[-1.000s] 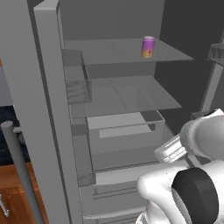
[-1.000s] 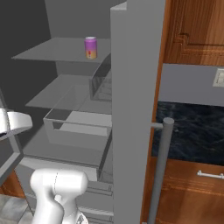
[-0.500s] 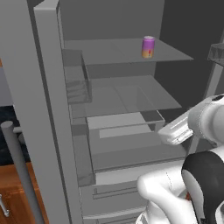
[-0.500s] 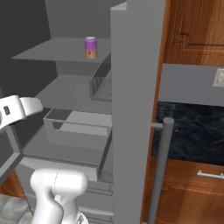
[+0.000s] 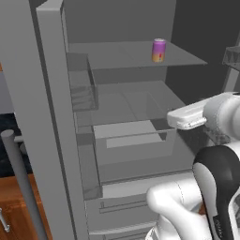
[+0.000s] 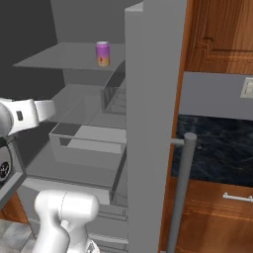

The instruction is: Open the fridge, grab two sodas, and place both sodas inside the bowl with ice on the dining counter.

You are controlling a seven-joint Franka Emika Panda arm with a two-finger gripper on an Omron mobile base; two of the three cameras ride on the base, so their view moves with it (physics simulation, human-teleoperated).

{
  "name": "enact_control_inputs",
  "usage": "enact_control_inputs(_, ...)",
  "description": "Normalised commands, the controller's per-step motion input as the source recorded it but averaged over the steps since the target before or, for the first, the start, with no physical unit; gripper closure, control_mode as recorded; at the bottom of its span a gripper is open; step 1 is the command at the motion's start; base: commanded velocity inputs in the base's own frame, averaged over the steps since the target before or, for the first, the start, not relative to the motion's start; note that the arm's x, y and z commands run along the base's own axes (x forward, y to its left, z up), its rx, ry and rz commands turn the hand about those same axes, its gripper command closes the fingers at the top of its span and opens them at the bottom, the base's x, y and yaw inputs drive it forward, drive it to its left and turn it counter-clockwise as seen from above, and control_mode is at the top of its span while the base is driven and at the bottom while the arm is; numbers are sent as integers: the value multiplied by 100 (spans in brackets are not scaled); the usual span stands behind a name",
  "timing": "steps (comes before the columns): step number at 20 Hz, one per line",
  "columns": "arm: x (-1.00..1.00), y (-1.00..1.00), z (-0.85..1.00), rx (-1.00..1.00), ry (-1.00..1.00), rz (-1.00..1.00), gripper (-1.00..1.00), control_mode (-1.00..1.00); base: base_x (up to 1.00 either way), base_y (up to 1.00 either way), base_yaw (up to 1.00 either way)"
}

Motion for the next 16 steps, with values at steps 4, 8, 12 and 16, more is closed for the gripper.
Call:
enact_control_inputs(4,50,0,61,17,-2,-11,-100,-100,0,0,0)
enact_control_inputs(8,34,-24,64,10,-2,-13,-100,-100,0,0,0)
enact_control_inputs(12,4,-13,32,1,-6,-13,-100,-100,0,0,0)
enact_control_inputs(16,0,-1,4,0,-2,-19,-100,-100,0,0,0)
